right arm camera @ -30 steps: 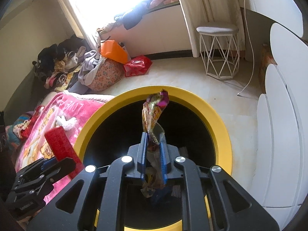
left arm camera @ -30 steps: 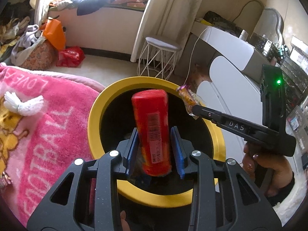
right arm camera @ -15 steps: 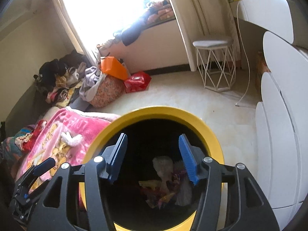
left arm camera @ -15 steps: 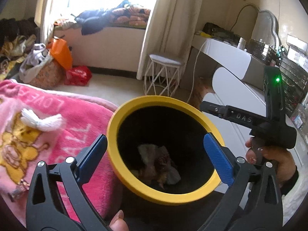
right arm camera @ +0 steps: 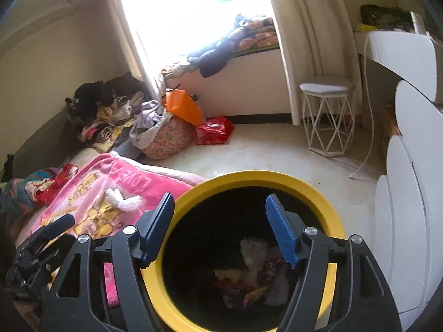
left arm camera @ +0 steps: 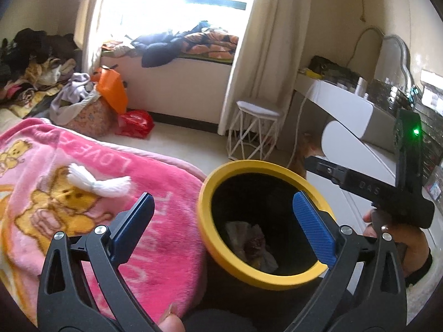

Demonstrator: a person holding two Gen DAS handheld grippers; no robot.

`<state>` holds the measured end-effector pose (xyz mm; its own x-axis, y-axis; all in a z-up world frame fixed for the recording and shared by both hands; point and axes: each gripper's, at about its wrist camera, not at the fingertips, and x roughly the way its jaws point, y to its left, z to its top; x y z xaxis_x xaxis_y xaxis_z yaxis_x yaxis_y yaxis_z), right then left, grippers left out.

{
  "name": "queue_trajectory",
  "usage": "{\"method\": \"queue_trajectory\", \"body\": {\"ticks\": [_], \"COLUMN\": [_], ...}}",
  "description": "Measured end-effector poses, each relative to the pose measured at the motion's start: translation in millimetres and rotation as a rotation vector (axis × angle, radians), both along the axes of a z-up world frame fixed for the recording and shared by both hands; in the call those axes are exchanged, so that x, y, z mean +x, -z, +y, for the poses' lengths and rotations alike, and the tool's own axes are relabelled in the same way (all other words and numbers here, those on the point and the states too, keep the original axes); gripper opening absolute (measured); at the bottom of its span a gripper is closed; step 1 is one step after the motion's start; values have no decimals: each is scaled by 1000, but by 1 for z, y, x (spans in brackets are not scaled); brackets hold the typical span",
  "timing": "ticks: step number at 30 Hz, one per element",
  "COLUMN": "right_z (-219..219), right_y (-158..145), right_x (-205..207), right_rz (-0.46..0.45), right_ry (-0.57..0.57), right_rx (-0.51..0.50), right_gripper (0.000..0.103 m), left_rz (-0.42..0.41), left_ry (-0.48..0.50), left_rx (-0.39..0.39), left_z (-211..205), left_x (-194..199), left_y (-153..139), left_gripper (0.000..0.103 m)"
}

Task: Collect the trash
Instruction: 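Move both tools back toward the white bundle and wrapper on the blanket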

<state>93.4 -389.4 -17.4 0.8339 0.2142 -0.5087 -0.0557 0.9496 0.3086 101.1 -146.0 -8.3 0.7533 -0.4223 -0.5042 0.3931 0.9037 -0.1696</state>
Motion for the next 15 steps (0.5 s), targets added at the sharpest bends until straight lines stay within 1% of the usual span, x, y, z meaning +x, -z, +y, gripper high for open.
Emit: {"method": "queue_trajectory", "body": {"ticks": [10,15], "right_z": [47,70], "right_y": [-16,-18], "right_x": [-6,-4], "right_rz": [-80,-84], "right_ry": [-91,-141], "right_rx": [-41,-51], "right_gripper": [72,72], "left_rz": [-45,-49], "left_ry": [-101,-148], "left_rx": [-3,9], "left_z": [47,74], "left_x": [-6,-8], "left_y": [-12,-12], "left_gripper": [92,92]}}
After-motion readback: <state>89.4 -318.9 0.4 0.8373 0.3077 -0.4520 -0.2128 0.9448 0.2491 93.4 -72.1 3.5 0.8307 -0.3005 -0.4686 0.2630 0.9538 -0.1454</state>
